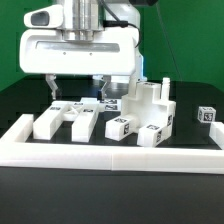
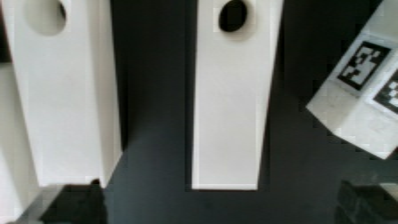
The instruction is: Assemble chair
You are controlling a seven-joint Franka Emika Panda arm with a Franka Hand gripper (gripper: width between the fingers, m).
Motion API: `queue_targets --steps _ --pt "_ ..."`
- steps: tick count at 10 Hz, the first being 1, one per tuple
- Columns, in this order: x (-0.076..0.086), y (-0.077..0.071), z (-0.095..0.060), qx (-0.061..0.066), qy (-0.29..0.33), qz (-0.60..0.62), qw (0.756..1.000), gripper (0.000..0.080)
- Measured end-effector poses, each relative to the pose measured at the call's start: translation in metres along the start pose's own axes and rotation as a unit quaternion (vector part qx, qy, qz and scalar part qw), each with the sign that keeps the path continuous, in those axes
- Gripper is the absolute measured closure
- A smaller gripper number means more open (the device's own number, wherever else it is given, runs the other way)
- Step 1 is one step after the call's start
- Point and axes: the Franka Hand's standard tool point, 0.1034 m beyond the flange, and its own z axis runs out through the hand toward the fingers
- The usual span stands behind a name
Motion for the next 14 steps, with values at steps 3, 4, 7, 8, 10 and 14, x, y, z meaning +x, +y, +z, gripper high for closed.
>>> queue_targets --steps 3,4,7,8,10,14 --pt "-0.006 -0.009 -0.002 0.027 -0.069 -0.01 0.997 0.015" --pt "0.003 -0.01 -0.002 0.036 -0.092 -0.016 0.995 0.015" --pt "0.004 -0.009 0.002 0.035 -0.089 -0.023 0.995 0.015" --pt "0.004 -0.008 0.004 0.034 -0.088 -0.024 0.995 0.015" --pt "0.0 0.0 0.012 0.022 -0.071 -0.023 0.997 0.015" --pt "-0.012 0.002 0.022 0.016 -0.068 -0.022 0.997 0.015"
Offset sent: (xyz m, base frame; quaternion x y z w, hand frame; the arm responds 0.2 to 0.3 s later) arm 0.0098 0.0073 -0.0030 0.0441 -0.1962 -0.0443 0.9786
